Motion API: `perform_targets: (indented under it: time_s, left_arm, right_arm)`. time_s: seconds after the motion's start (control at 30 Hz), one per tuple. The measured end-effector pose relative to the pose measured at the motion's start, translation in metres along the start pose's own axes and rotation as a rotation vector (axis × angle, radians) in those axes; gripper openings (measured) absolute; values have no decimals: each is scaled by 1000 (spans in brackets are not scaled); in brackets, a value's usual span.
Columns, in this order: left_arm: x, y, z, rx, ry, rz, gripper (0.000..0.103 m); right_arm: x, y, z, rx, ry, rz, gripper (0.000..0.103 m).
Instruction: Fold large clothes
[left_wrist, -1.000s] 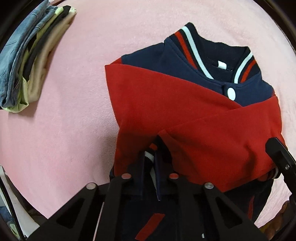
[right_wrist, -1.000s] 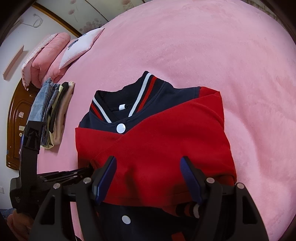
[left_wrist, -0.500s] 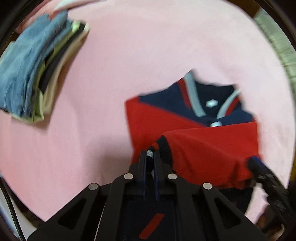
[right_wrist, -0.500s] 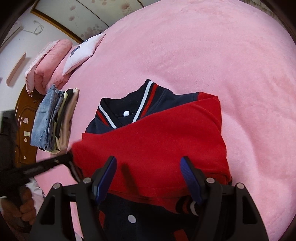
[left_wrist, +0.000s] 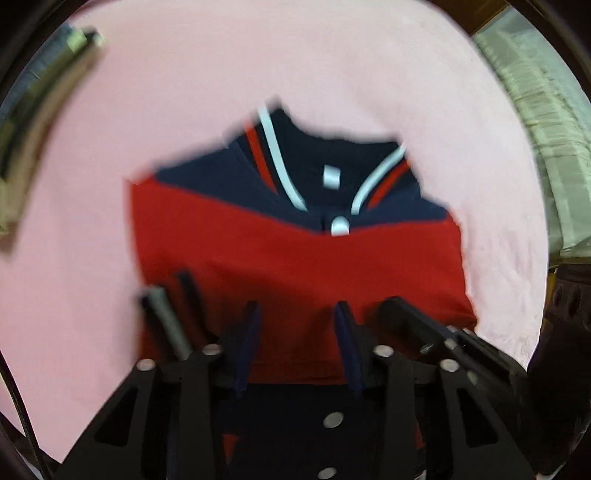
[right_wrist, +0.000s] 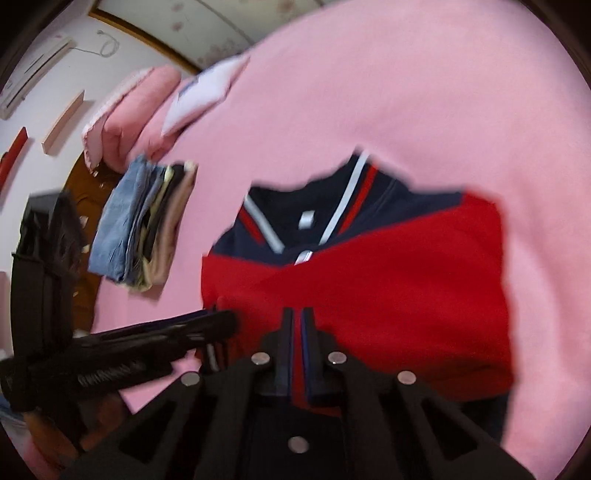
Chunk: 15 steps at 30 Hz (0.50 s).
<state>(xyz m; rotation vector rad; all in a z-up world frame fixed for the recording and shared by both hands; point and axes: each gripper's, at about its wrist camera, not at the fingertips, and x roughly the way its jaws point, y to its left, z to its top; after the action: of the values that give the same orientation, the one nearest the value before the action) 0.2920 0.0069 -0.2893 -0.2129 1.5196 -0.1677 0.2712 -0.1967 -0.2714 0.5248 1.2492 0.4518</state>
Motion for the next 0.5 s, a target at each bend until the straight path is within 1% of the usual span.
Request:
perform_targets:
  time_s: [0.03,0.07,0.1,0.13,0.17,0.23,0.27,0.3,0.37,0.4,0.43,0.47,0.5]
  left_arm:
    - [19,3,2,-30,57,33,26]
    - [26,6,2,-42,74,50,25]
    - [31,9,2,-48,74,58,24]
    - [32,12,3,-47,64,67,19]
    - [31,16,3,-44,54,84,11]
    - [25,27,2,-48,31,115,6]
    - [23,34,1,-60,27,112,3]
    - [21,41,0,-80,27,108,3]
    - [14,51,-1,-104,29,86,3]
    - [10,52,-1,-102,29,85,3]
    - [4,49,-1,-83,26,84,5]
    - [-2,44,0,-54,12,85,11]
    - [-6,40,-1,-33,-1,83,14]
  right_arm:
    - [9,-3,-1,-3,26,-28,2]
    - [13,-5,-1,-18,35,-60,2]
    - [15,-9,-1,-37,32,-109,2]
    - [12,-17,-1,-59,10,-179,0]
    - [8,-25,0,-60,-7,-204,0]
    - [-7,-48,1,-27,-49,-262,0]
    - [-18,-59,1,-13,-79,-284,0]
    - [-26,-66,2,-1,-101,-303,0]
    - [-42,-71,4,-9,-147,-469,0]
    - [-50,-72,7,-11,-171,-495,0]
    - [-57,-71,9,-2,-195,-448,0]
    - [-65,-70,13,17,-228,-331,0]
    - [-67,-68,16,26,-238,-237,0]
